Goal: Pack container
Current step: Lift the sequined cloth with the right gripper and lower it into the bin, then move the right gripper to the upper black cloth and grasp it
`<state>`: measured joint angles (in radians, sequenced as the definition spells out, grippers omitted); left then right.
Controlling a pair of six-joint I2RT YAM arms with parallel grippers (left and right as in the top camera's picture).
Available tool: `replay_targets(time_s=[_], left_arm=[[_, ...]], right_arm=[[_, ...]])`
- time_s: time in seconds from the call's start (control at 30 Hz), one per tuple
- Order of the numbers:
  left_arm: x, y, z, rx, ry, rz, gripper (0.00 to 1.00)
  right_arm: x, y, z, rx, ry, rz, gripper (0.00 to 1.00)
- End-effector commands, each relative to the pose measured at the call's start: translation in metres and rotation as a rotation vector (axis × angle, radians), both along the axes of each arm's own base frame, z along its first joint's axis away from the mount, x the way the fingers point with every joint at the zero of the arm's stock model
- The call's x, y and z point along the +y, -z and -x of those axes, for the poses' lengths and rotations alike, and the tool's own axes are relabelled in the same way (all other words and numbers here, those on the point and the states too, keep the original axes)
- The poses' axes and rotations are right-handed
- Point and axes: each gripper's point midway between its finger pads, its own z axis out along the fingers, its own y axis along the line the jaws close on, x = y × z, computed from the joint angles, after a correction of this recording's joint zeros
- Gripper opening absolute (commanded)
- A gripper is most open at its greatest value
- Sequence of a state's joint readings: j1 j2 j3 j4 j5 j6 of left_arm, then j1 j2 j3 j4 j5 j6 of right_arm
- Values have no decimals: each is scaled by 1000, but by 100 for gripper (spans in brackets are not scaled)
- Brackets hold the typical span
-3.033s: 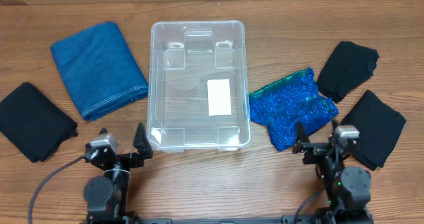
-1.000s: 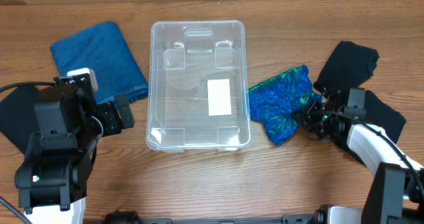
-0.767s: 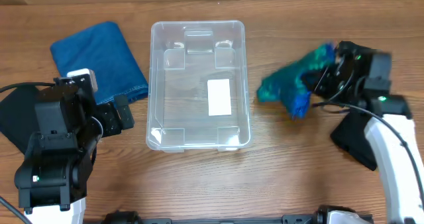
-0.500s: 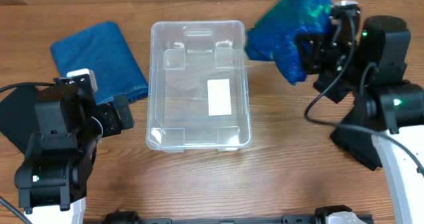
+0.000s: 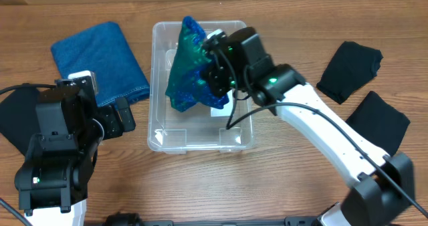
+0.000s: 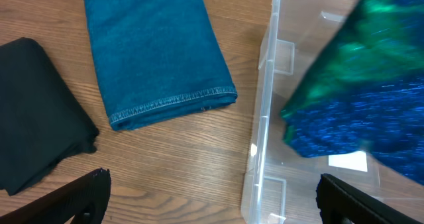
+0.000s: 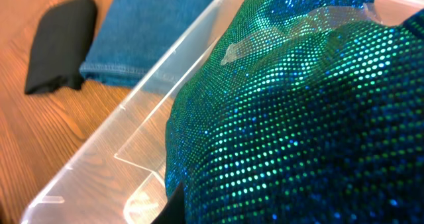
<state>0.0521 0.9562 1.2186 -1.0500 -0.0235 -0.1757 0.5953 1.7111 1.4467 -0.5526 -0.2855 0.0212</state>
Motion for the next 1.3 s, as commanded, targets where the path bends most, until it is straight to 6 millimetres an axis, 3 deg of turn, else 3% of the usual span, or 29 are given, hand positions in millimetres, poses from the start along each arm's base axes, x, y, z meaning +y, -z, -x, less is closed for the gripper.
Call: replay_targets(time_s=[0.0,0.03,0.07,0.1,0.2,0.3,0.43,0.57,0.6,0.67,0.7,0.73,0.77,0.83,0.97,1.13,1.27], left_arm=[[0,-10,-1,-25,9,-19,100],[0,-10,-1,-25,9,-19,100],[0,-10,-1,-25,9,-19,100],[0,-10,-1,-25,9,-19,100],[0,-10,-1,-24,10,-19,100],[0,-9,0,-19,10,-18,100],[0,-8,2,-9,9,-18,100],[0,-8,2,-9,9,-18,100],[0,-8,2,-9,9,-18,100],[0,-8,2,-9,9,-18,100],[0,-8,2,-9,9,-18,100],[0,-8,2,-9,9,-18,100],[0,-8,2,-9,9,-18,100],[0,-8,2,-9,9,-18,100],[0,-8,2,-9,9,-18,100],[0,-8,2,-9,10,-18,100],[0,-8,2,-9,10,-18,100]], right_arm=[[12,11,-8,-14,-31,6,4],[12,20,-11,-2,-25,18,14],[8,30,-16,13,-10,33,64],[2,37,-22,20,11,50,100],[-38,53,-44,59,194,127,100],[-53,40,-45,92,208,162,100],[-52,-9,-45,0,173,197,100],[-58,-82,-42,-106,217,129,100],[-73,-98,-45,-125,296,117,100],[-127,-126,-56,-151,568,95,100],[-178,-137,-58,-140,762,87,100],[-204,-138,-58,-123,835,83,100],[-239,-136,-58,-91,920,84,100],[-290,-126,-56,-26,1017,91,100],[-386,-77,-53,152,1164,69,100],[-452,12,-52,392,1193,61,100],[-479,79,-49,562,1238,74,100]])
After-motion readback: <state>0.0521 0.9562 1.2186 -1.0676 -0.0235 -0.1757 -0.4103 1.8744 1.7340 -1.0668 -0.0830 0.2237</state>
